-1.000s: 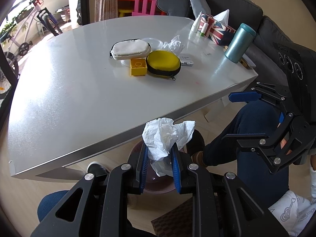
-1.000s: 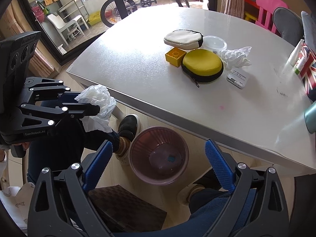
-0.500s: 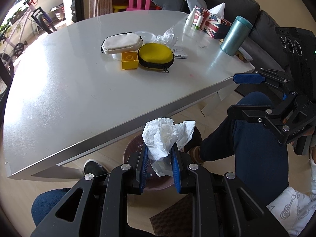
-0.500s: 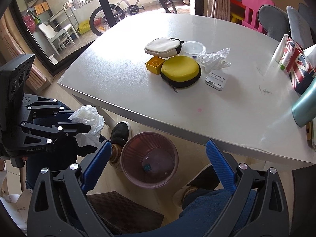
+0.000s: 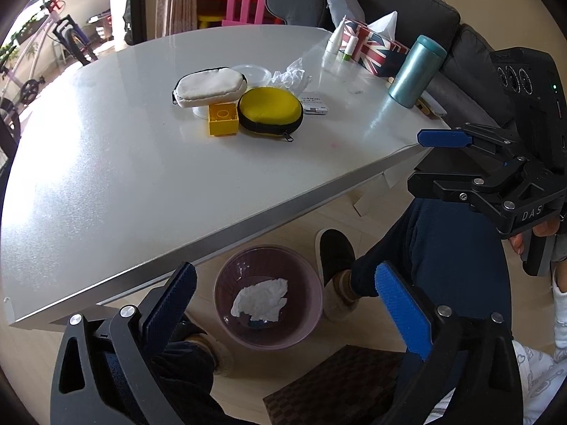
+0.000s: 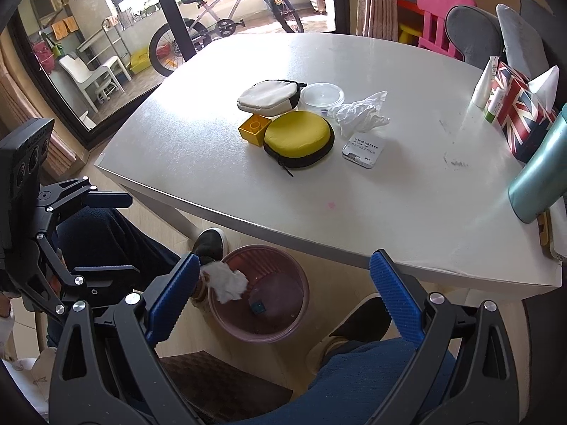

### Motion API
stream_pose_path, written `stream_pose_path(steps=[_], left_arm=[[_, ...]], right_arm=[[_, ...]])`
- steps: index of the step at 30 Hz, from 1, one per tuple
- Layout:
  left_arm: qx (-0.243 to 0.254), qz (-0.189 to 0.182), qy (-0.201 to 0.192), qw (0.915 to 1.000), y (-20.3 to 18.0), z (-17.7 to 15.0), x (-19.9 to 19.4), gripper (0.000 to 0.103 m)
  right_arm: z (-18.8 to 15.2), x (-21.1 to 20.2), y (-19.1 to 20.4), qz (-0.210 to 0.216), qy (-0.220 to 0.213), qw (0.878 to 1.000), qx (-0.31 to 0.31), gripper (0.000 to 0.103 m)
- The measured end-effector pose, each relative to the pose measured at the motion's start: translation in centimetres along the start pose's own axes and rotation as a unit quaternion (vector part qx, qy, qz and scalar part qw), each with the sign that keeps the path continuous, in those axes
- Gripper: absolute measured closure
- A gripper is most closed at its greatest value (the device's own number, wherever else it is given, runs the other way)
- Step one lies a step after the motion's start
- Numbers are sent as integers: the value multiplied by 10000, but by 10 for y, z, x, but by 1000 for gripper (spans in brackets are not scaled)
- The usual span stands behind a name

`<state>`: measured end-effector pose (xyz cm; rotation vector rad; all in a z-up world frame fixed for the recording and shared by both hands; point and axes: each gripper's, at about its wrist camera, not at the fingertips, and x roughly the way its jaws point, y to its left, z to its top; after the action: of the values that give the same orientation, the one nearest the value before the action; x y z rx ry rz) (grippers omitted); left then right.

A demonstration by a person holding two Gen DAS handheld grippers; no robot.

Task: Collect trash
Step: 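Open the left tool over the pink bin to drop the tissue, then move both tools back up over the table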

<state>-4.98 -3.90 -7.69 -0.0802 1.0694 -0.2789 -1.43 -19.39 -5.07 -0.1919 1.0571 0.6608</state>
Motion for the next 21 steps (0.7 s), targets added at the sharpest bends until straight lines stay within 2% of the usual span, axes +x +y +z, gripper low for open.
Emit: stream_pose_path(steps=[21], left_arm=[[-210,199,-170,9994,14,6,-7,6]], right_arm=[[-1,1,1,-3,-4,10000,-11,7]])
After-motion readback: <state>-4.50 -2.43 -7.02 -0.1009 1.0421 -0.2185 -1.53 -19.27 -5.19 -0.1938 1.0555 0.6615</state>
